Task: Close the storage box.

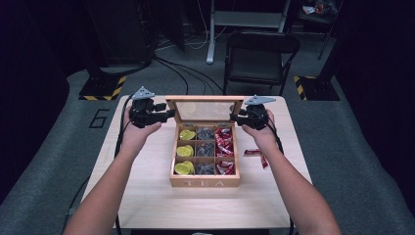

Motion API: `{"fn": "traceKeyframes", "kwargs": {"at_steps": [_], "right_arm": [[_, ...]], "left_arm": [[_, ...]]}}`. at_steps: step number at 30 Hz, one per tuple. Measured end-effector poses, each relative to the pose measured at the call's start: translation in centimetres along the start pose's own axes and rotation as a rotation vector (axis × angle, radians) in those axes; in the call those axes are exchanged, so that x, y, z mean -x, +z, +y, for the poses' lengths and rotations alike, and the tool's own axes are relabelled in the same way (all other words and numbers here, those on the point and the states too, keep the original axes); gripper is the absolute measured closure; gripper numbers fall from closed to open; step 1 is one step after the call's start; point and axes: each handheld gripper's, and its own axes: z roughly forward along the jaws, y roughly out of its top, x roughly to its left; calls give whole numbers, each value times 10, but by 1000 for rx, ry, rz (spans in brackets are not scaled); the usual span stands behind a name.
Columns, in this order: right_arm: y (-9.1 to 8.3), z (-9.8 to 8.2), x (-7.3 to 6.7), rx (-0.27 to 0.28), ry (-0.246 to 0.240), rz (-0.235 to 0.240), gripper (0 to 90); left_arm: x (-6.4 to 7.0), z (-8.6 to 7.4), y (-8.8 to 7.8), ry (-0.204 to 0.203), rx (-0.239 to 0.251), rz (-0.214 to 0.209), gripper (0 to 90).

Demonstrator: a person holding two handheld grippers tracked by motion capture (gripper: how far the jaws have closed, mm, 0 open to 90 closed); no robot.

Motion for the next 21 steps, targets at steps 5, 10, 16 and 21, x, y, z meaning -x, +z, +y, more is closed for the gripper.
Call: {"fn": "traceKeyframes", "kwargs": {"at_steps": [5, 10, 16, 21], "right_arm": [[0, -1, 0, 1, -11, 4, 590], [-2, -3, 0, 2, -13, 15, 584], [-8, -3, -1, 14, 4, 35, 555], [-15, -2, -3, 23, 5, 44, 522]], "left_arm": [[2, 5, 0, 8, 6, 4, 519], [7, 7, 0, 51, 2, 15, 585], [10, 7, -2, 75, -11, 23, 597], [12, 5, -3, 70, -19, 25, 596]]}}
